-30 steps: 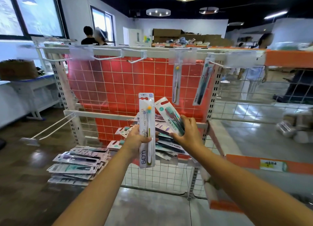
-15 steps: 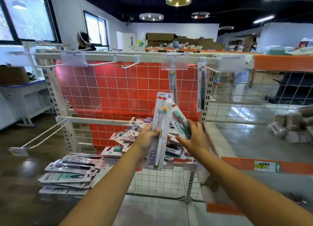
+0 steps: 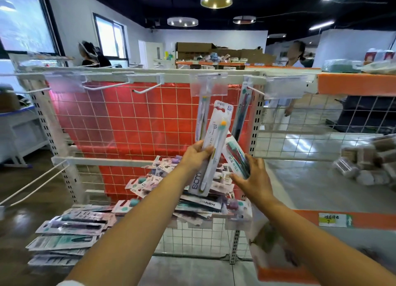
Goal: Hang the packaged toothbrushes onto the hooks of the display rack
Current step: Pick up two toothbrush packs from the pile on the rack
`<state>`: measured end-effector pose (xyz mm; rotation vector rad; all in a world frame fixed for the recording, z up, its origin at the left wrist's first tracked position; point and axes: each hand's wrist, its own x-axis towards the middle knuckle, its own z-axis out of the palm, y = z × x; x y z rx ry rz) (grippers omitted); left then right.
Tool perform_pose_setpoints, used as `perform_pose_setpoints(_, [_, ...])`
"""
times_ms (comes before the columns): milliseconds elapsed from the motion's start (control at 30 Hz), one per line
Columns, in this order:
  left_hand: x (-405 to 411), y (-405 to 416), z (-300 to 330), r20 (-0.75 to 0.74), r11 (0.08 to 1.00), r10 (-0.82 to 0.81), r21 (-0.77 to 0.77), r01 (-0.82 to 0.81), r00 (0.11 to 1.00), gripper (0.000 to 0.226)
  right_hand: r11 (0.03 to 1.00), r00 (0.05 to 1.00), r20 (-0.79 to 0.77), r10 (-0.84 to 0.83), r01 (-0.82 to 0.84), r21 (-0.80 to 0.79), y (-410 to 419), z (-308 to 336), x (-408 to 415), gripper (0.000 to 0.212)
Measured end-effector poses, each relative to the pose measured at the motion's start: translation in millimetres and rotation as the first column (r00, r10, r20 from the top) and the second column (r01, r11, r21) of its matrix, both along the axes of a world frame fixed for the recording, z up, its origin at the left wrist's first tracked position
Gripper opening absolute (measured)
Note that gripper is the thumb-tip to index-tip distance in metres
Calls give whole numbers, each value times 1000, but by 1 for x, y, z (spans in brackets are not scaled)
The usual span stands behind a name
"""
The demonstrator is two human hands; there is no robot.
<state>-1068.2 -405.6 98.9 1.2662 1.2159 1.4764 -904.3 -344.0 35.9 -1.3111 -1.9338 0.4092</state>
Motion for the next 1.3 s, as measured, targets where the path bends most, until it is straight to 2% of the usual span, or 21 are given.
perform_pose_setpoints(100, [-2, 8, 7, -24, 998, -41, 50, 42, 999, 20, 1000, 1000, 7, 5, -5, 8, 5, 0, 0, 76])
perform_pose_setpoints(200, [-6, 13, 8, 38, 993, -62, 99, 58, 997, 15, 1000, 1000, 14, 4, -4, -1, 9, 1, 0, 78])
perform_pose_setpoints(533, [-10, 14, 1, 84, 994, -41, 103, 32, 996, 16, 999, 998, 40, 44, -45, 10, 9, 1, -1, 77])
perform_pose_setpoints(767, [-7, 16, 13, 140, 988, -92, 137, 72, 986, 17, 997, 996, 49, 73, -75, 35, 6, -2, 0, 75])
perform_pose_setpoints(933, [-12, 16, 8, 122, 985, -111, 147, 93, 986, 17, 998, 997, 59, 54, -56, 34, 7, -1, 0, 76])
perform_pose_setpoints(1000, [-12, 17, 5, 127, 984, -106, 156, 86, 986, 20, 998, 997, 64, 52, -54, 36, 7, -2, 0, 75])
perform_pose_setpoints(1133, [-16, 22, 2, 231, 986, -74, 165, 36, 970, 18, 998, 996, 71, 50, -52, 21, 7, -3, -1, 74])
perform_pose_setpoints(1300, [-17, 34, -5, 248, 991, 1, 130, -34, 969, 14, 998, 996, 71, 59, -60, 7, 10, -8, -1, 75])
